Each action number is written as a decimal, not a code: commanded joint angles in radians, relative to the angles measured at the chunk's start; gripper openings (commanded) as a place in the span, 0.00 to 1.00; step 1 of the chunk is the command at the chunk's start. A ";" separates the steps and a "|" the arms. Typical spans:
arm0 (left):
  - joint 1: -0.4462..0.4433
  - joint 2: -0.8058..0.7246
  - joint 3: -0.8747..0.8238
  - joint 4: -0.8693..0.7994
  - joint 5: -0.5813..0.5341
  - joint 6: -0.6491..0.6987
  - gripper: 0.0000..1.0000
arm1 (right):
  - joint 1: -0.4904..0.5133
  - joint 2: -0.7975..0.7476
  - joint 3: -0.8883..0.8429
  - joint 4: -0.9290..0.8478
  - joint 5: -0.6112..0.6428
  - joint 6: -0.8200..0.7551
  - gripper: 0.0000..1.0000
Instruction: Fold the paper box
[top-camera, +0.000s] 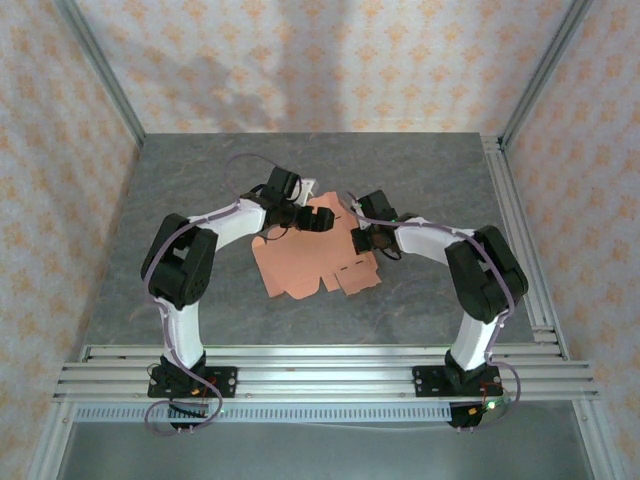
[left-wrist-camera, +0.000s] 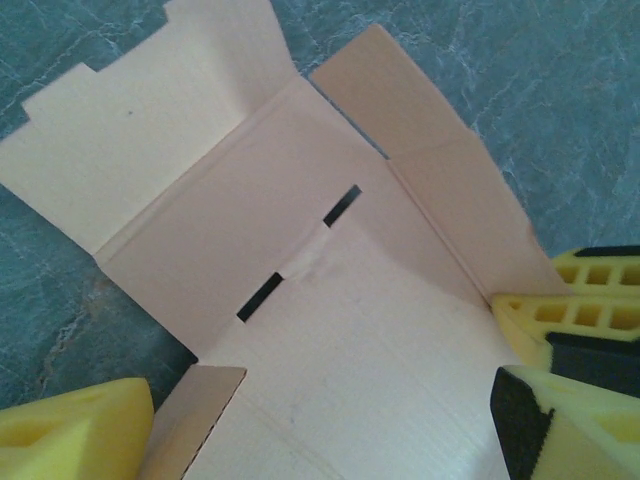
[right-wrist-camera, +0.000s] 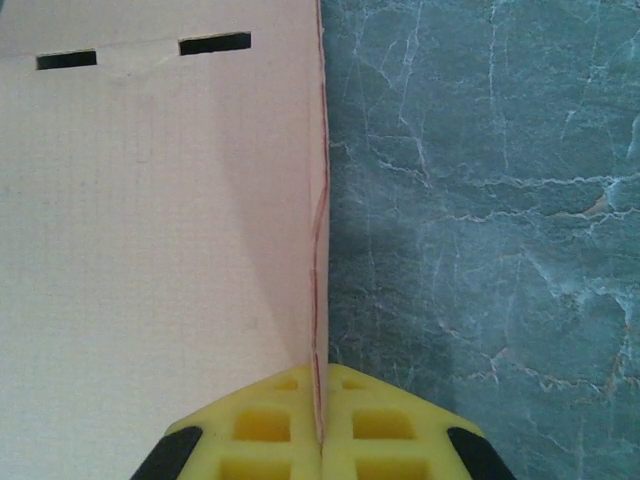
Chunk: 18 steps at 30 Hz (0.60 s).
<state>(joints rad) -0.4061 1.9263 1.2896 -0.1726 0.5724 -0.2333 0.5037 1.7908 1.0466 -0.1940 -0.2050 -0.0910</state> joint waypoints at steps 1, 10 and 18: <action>-0.010 -0.046 -0.017 -0.030 0.023 0.028 0.89 | 0.007 0.018 0.031 -0.010 0.034 0.002 0.00; -0.016 0.013 -0.027 -0.040 0.027 0.014 0.88 | 0.008 0.023 0.033 -0.010 0.041 0.007 0.00; -0.018 0.076 -0.024 -0.062 0.036 0.011 0.88 | 0.009 0.022 0.031 -0.014 0.044 0.008 0.00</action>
<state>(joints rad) -0.4129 1.9667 1.2739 -0.1837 0.5953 -0.2333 0.5060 1.8095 1.0477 -0.1944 -0.1932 -0.0906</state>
